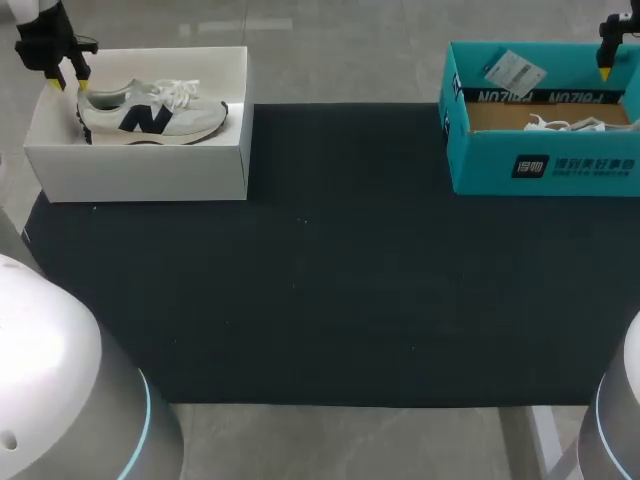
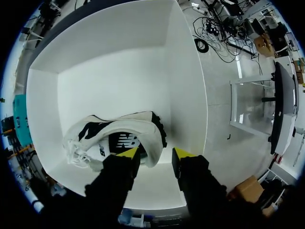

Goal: Take the shoe out of the shoebox, open the shoe tongue, remove and reinsert the insole, then place the shoe into the shoebox

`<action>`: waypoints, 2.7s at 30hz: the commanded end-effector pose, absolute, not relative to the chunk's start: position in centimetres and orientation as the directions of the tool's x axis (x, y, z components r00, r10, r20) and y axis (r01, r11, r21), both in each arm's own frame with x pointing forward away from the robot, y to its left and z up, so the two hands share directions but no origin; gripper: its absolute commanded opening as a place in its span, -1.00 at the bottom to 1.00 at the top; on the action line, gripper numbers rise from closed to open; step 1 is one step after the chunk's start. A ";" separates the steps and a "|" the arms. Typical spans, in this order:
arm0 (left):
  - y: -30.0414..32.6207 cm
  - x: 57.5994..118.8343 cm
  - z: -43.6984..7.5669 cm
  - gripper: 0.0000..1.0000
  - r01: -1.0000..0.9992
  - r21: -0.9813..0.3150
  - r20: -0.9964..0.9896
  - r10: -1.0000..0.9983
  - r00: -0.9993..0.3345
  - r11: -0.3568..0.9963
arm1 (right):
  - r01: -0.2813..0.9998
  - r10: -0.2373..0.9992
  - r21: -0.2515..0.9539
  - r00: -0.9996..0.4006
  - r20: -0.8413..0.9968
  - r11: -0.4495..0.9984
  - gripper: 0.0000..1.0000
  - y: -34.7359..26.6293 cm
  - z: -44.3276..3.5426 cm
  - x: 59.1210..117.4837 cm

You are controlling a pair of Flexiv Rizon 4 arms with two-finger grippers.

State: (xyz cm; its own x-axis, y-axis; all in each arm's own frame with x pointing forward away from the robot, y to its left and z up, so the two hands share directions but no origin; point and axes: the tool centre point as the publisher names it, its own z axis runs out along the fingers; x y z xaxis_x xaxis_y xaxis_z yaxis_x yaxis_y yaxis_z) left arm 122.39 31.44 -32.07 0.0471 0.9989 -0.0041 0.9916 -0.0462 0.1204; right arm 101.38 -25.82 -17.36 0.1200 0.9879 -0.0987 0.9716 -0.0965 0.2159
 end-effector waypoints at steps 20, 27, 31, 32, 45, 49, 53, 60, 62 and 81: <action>31.8 124.8 -35.3 -0.16 0.997 -0.057 -0.015 0.999 0.043 -0.043 | 0.971 0.988 0.218 0.121 -0.098 -0.097 1.00 -25.8 -17.4 101.3; 31.8 124.9 -36.3 -0.18 0.994 -0.097 -0.013 0.999 0.044 -0.045 | 0.971 0.988 0.218 0.121 -0.098 -0.097 1.00 -25.8 -17.4 101.3; 31.8 124.8 -36.9 -0.18 0.992 -0.117 -0.007 0.999 0.045 -0.045 | 0.971 0.988 0.218 0.121 -0.098 -0.097 1.00 -25.8 -17.4 101.3; 31.8 124.8 -37.0 -0.17 0.991 -0.122 -0.006 0.999 0.045 -0.045 | 0.971 0.988 0.218 0.121 -0.098 -0.097 1.00 -25.8 -17.4 101.3; 31.4 124.4 -38.7 -1.00 0.981 -0.191 -0.015 1.000 0.026 -0.029 | 0.971 0.988 0.218 0.121 -0.098 -0.097 1.00 -25.8 -17.4 101.3; 31.6 124.4 -38.5 -1.00 0.981 -0.187 -0.002 0.999 0.043 -0.042 | 0.971 0.988 0.218 0.121 -0.098 -0.097 1.00 -25.8 -17.4 101.3; 31.9 124.0 -37.7 -1.00 0.980 -0.187 0.004 0.998 0.062 -0.060 | 0.971 0.988 0.218 0.121 -0.098 -0.097 1.00 -25.8 -17.4 101.3; 31.9 123.6 -34.5 -1.00 0.982 -0.185 0.003 1.000 0.029 -0.028 | 0.971 0.988 0.218 0.121 -0.098 -0.097 1.00 -25.8 -17.4 101.3; 31.7 123.5 -33.3 -1.00 0.984 -0.176 -0.003 1.000 0.020 -0.020 | 0.971 0.988 0.218 0.121 -0.098 -0.097 1.00 -25.8 -17.4 101.3; 31.8 120.1 -20.1 -1.00 1.000 0.027 0.010 1.000 -0.007 0.006 | 0.971 0.988 0.218 0.121 -0.098 -0.097 1.00 -25.8 -17.4 101.3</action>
State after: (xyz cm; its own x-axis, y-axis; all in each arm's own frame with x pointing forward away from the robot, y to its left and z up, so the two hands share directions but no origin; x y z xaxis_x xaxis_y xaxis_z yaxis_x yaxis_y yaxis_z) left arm 120.81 31.37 -24.88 -0.0193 0.9998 0.0073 0.9995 0.0191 0.0246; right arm 101.37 -25.82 -17.36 0.1200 0.9879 -0.0986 0.9716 -0.0965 0.2160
